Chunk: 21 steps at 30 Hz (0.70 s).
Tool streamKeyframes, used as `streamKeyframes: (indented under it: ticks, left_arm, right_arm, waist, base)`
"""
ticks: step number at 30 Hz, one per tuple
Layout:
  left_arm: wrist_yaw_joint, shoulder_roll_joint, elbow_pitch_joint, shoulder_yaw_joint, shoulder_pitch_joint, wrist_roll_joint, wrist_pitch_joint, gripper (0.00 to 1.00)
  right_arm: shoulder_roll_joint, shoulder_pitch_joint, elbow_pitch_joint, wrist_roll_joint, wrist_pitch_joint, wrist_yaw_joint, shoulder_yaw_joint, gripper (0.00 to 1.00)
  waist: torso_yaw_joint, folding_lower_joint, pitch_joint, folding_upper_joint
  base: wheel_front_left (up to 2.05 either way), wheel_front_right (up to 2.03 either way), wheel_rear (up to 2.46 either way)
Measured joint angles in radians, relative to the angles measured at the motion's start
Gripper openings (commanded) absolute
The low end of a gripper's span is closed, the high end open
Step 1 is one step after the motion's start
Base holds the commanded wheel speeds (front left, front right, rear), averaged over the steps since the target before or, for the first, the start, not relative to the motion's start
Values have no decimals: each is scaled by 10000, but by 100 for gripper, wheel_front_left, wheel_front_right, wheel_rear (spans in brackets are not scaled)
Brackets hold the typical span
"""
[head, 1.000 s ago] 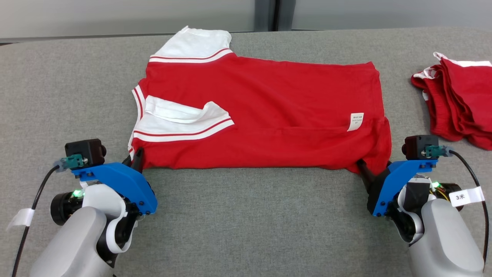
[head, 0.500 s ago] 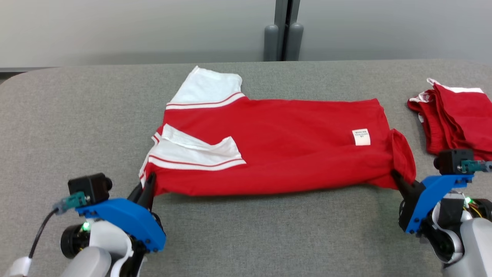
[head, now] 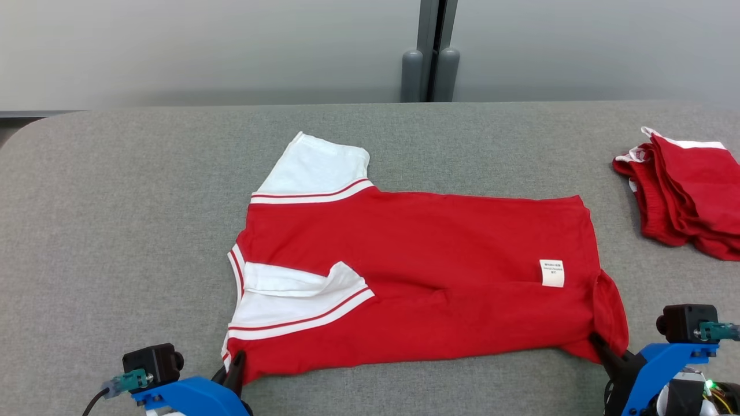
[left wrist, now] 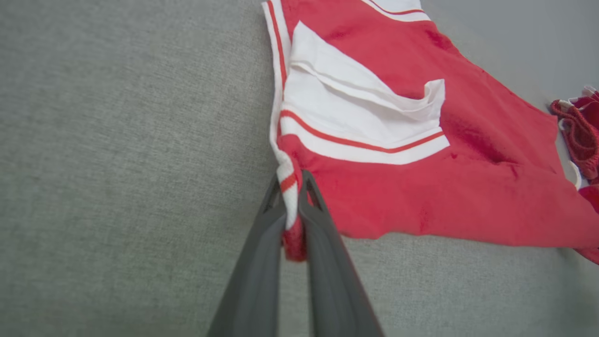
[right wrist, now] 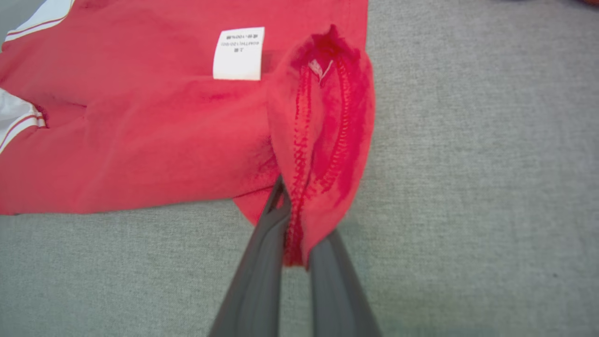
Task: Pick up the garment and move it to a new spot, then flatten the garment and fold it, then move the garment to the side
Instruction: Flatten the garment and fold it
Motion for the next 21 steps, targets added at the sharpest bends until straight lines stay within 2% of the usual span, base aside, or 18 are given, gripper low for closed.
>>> streamKeyframes:
  ticks: [1,3,4,5,6,13,21]
  left_arm:
    - [-2,2,77,-8,22,-4,15,0]
    - [-2,-2,203,15,19,-25,0,0]
    - [-2,6,293,13,18,-12,-15,38]
    - [2,10,359,33,14,29,-86,82]
    - [27,17,401,59,-10,71,-161,100]
    - [-155,562,633,-188,-1001,882,-128,100]
    - [-777,1118,635,-384,-3976,1806,863,100]
  right_arm:
    - [56,14,-2,-75,-17,0,-38,0]
    - [201,34,-2,-102,-104,0,-128,48]
    - [245,37,0,-196,-111,0,-142,100]
    - [274,38,-2,-280,-153,0,-159,100]
    - [303,38,-2,-324,-209,0,-186,100]
    - [435,36,-464,-635,-564,0,-493,100]
    - [431,-434,-1839,-932,-539,0,-301,100]
  waist:
    - [-17,0,5,0]
    - [-64,0,12,0]
    - [-91,0,17,0]
    - [-112,0,23,0]
    - [-130,0,31,0]
    - [-227,0,64,0]
    - [-726,2,581,0]
  base:
    - [0,0,0]
    - [0,0,0]
    - [0,0,0]
    - [0,0,0]
    - [0,0,0]
    - [0,0,0]
    - [0,0,0]
